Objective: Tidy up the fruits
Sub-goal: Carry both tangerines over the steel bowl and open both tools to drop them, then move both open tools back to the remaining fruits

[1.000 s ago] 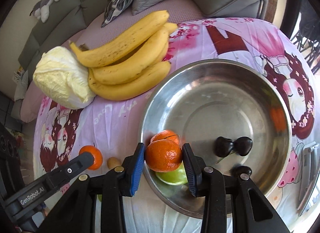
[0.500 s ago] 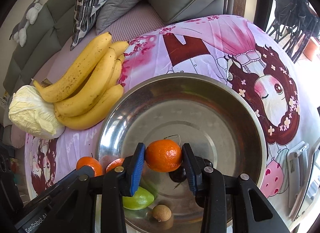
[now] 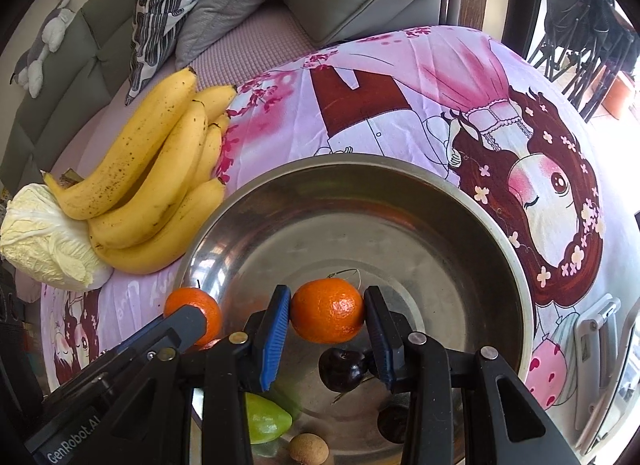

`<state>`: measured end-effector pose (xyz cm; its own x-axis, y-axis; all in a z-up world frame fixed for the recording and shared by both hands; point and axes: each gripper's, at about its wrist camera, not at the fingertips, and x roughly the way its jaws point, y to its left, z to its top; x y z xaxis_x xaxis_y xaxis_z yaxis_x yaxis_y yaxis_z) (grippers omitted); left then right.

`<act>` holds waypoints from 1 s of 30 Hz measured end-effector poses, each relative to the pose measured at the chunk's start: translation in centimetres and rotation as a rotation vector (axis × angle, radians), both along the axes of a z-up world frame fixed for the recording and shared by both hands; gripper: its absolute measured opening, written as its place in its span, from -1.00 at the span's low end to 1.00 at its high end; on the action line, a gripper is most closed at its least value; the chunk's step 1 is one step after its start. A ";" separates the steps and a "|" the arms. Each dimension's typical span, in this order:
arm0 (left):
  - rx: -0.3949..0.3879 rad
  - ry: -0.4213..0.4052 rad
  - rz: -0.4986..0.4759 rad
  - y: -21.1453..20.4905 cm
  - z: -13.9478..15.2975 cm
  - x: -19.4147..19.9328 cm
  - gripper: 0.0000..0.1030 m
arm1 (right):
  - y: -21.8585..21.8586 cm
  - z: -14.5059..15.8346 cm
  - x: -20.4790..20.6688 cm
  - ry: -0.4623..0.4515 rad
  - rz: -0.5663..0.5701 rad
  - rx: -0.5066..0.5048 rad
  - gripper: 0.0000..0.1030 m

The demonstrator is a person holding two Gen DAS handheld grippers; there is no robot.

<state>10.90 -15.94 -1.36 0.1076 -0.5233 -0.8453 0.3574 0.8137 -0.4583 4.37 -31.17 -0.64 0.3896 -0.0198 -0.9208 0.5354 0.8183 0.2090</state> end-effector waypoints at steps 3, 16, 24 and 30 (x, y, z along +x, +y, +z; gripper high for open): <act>-0.003 0.008 0.001 -0.1 -0.3 0.1 -0.30 | -0.1 -0.3 0.0 0.005 -0.006 0.004 -0.21; 0.114 -0.027 0.016 1.0 1.6 -0.6 -0.07 | 0.1 0.8 -0.4 -0.012 -0.005 0.013 0.21; 0.288 -0.014 0.081 3.8 0.5 -0.9 0.21 | 0.3 -0.8 -0.8 0.092 -0.003 0.035 0.36; 0.363 -0.045 0.150 6.5 -0.5 -1.2 0.69 | 0.7 -1.2 -0.8 0.115 0.024 0.010 0.59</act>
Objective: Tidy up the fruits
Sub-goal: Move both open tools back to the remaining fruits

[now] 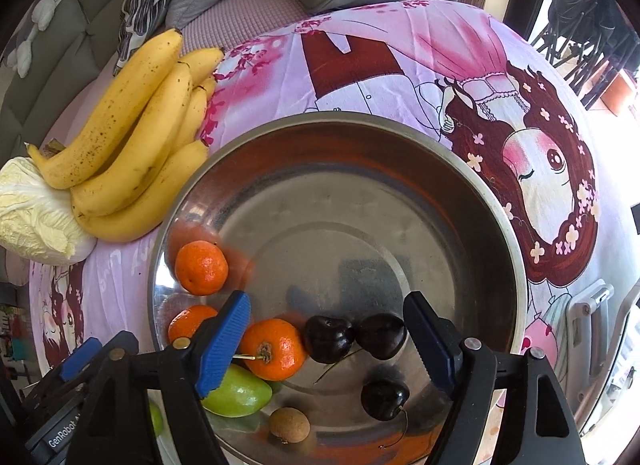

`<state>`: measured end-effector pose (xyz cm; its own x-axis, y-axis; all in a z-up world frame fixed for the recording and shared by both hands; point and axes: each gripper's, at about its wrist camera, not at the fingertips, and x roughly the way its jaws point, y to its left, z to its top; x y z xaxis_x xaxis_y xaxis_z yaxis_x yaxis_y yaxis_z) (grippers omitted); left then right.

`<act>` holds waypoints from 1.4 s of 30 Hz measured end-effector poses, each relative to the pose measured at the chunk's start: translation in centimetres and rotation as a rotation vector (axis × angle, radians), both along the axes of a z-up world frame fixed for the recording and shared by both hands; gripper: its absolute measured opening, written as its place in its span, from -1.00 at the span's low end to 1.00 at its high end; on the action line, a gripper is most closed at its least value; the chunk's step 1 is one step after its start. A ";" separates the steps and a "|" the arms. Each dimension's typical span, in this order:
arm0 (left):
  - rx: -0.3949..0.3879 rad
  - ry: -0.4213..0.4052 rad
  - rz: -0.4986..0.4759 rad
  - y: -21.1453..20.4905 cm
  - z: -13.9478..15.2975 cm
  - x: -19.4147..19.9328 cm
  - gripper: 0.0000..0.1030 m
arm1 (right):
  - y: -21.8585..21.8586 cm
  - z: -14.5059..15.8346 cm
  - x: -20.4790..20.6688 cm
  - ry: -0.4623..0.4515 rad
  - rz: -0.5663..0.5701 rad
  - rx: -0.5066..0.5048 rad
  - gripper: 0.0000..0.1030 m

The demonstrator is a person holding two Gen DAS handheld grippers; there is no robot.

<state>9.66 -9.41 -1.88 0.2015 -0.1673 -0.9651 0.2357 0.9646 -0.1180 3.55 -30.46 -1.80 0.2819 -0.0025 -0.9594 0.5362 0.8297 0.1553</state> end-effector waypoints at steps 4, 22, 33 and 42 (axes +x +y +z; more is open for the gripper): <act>0.012 0.006 0.047 2.0 -0.4 0.0 0.70 | 0.2 -0.1 0.1 0.010 0.002 -0.008 0.59; -0.058 -0.027 0.106 7.9 2.4 -2.2 0.81 | 4.7 1.2 -1.2 0.023 0.079 -0.001 0.59; -0.093 -0.047 0.164 10.4 2.6 -3.6 0.86 | 10.6 1.8 -1.6 0.002 0.183 0.023 0.59; -0.124 -0.022 0.213 12.9 1.5 -4.6 0.86 | 13.6 0.5 -1.3 0.017 0.249 0.033 0.59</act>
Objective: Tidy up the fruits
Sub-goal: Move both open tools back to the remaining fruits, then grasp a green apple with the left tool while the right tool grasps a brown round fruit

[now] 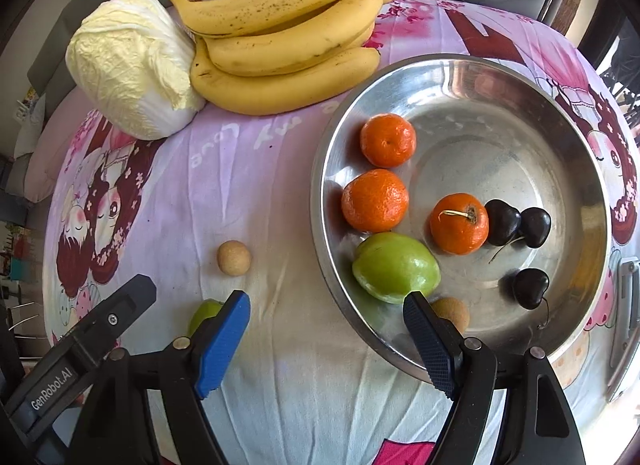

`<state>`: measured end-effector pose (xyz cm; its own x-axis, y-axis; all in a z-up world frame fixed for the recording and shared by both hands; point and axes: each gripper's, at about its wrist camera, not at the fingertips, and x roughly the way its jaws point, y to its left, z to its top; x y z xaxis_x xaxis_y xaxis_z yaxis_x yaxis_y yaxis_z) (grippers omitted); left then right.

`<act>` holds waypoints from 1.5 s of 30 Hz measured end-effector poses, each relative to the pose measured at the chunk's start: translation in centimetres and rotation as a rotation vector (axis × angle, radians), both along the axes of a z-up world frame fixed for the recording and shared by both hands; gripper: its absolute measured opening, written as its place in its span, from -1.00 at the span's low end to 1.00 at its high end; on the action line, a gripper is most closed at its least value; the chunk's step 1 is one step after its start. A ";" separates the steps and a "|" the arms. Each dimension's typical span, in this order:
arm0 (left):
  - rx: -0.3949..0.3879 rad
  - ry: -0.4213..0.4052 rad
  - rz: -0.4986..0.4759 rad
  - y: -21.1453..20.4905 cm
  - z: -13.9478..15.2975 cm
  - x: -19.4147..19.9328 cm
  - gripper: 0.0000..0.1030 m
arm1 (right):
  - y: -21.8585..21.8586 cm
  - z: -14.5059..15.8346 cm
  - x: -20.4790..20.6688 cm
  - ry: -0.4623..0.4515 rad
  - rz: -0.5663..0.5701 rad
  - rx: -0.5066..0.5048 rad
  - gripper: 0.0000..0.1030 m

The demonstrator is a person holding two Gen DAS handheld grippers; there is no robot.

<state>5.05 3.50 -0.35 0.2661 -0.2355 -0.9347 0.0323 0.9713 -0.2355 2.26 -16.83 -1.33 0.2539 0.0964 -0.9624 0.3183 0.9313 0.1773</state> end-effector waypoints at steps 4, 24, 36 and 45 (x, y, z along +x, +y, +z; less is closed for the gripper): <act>0.006 0.005 -0.009 0.1 -0.6 -0.1 0.86 | 0.7 -0.9 0.2 0.020 0.009 -0.004 0.59; -0.125 0.149 -0.133 -3.3 -3.3 -0.5 0.24 | -3.6 -0.4 -0.5 0.017 -0.049 -0.015 0.59; -0.181 0.159 -0.138 -3.9 -3.7 -0.7 -0.26 | -2.3 0.6 -0.3 -0.035 -0.015 -0.017 0.59; -0.195 0.136 -0.025 -1.0 -3.2 0.9 -0.26 | 0.5 1.8 0.8 -0.158 0.104 0.021 0.58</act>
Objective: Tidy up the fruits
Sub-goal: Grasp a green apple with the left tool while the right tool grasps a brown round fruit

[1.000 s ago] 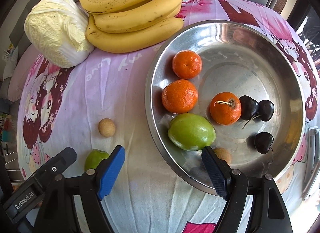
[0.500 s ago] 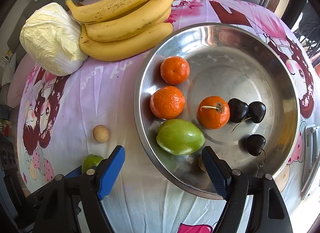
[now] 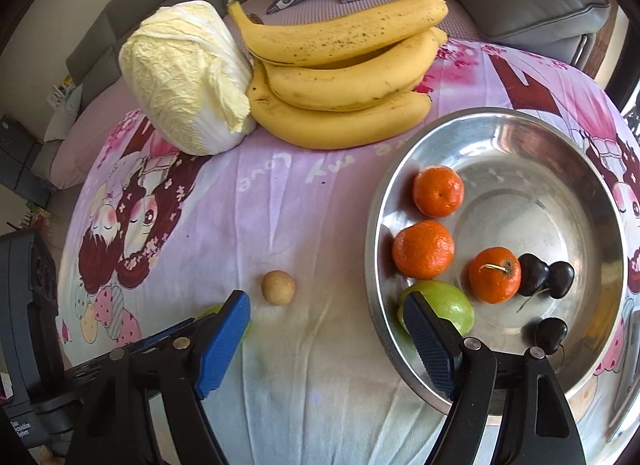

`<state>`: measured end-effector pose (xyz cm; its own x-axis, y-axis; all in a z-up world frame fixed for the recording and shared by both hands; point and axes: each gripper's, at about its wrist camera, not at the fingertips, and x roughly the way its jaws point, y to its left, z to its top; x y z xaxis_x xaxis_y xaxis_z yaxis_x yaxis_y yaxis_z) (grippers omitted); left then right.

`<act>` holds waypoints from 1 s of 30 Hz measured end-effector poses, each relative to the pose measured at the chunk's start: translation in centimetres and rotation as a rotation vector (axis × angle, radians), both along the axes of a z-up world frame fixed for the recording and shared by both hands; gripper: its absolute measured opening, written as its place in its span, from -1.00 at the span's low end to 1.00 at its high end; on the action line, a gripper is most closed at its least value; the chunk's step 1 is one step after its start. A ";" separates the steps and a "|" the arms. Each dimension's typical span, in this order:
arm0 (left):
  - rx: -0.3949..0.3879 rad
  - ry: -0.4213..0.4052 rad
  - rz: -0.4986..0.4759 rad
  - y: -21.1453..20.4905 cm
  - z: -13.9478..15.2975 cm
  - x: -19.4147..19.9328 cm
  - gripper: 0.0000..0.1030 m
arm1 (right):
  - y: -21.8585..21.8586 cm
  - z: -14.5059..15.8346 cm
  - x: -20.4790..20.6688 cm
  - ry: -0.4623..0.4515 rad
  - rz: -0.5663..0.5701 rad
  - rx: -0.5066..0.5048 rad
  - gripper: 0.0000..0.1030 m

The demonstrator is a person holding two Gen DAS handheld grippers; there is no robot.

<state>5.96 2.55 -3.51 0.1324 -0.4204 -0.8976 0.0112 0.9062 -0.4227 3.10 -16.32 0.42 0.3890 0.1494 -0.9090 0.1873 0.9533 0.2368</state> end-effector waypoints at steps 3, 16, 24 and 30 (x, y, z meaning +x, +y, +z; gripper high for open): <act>0.005 -0.006 0.028 0.7 0.0 0.4 -0.27 | 0.9 0.0 0.4 -0.016 0.025 -0.011 0.56; -0.026 0.014 0.075 2.2 0.0 0.6 -0.27 | 3.4 -3.5 3.1 0.074 0.098 0.024 -0.24; -0.030 0.020 0.069 1.8 -0.1 0.7 -0.28 | 4.0 -4.5 3.7 0.099 0.108 0.030 -0.47; -0.052 0.041 0.032 0.8 -0.6 0.7 -0.27 | 3.3 -3.9 2.8 0.103 0.088 0.017 -0.47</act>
